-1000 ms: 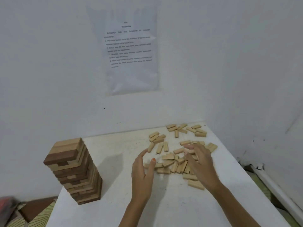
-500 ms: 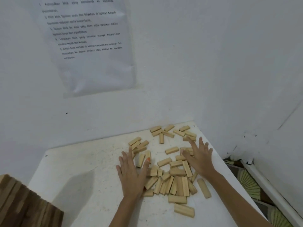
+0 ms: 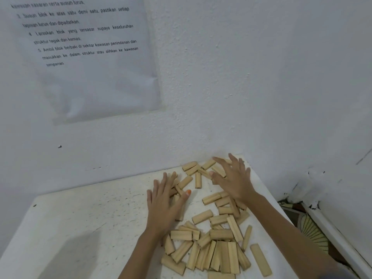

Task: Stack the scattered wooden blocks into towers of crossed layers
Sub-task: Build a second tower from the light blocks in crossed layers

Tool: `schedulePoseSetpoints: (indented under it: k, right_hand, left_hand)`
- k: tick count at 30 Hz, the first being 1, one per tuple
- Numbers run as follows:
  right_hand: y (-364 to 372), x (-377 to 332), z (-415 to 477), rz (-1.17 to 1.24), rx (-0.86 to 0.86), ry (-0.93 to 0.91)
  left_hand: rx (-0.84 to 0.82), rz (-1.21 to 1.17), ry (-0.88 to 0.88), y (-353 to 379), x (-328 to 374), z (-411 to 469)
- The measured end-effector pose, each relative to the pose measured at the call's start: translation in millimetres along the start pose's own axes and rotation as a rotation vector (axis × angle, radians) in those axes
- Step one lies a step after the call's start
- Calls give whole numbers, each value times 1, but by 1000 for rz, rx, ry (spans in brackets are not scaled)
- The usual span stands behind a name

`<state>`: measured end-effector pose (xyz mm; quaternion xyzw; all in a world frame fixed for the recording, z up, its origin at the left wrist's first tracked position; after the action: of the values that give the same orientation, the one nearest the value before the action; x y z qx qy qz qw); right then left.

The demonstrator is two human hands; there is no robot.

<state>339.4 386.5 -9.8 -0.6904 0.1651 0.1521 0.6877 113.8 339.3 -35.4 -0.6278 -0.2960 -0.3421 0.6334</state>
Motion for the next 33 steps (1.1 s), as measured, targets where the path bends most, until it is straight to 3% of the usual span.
schedulePoseSetpoints:
  k: [5, 11, 15, 18, 26, 33]
  right_hand:
    - [11, -11, 21, -71, -138, -24]
    - [18, -14, 15, -174, -21, -94]
    - [16, -15, 15, -167, -46, -105]
    - [21, -14, 12, -239, -103, -133]
    - [11, -12, -12, -144, -187, -191]
    - [15, -4, -52, -146, -163, -228]
  left_hand:
    - [-124, 131, 6, 3, 5, 19]
    - [-189, 292, 73, 6, 10, 38]
    - [-226, 355, 128, 8, 9, 45]
    - [-225, 335, 140, 8, 8, 44]
    - [-305, 247, 153, -7, 6, 20]
    - [-345, 248, 148, -9, 9, -19]
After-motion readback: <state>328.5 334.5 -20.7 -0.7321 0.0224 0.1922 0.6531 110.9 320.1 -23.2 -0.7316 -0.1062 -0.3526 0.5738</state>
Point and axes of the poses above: each hand's wrist, its own z-axis towards the middle knuckle, its own y-axis out of the palm, x = y × z, the point moved 1 cm from there along z, towards the middle knuckle, and after that the axes turned 7 degrees about -z, right-handed, at the moved point
